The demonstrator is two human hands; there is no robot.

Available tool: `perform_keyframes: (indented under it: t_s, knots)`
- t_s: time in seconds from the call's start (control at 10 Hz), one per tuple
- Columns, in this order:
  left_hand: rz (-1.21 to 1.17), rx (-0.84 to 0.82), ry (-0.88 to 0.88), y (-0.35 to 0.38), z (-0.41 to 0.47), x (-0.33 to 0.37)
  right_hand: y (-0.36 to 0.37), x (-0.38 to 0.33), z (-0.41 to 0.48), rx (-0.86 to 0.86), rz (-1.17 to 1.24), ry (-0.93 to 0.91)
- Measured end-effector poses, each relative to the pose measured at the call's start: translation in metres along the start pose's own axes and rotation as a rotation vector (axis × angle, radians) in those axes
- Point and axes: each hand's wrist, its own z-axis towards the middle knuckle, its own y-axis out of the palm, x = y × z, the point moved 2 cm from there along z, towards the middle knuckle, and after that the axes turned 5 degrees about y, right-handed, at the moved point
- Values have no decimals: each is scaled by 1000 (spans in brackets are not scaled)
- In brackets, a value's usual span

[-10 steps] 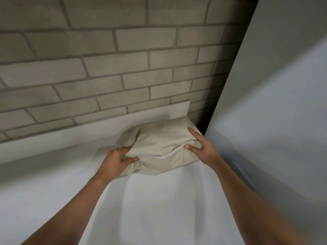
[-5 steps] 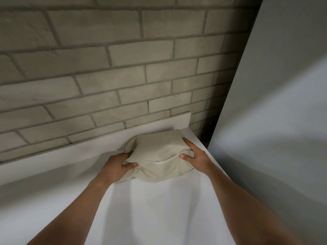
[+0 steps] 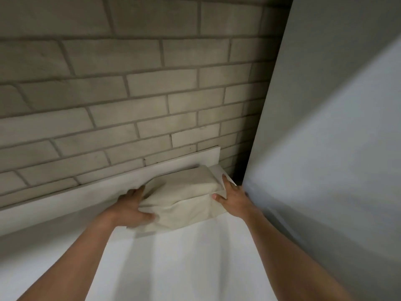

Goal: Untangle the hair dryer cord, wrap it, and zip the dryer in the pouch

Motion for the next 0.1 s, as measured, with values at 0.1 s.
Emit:
perform_keyframes:
  t_s: [0.1]
  knots:
    - [29, 140, 125, -16, -15, 30, -10, 2, -22, 62, 36, -25]
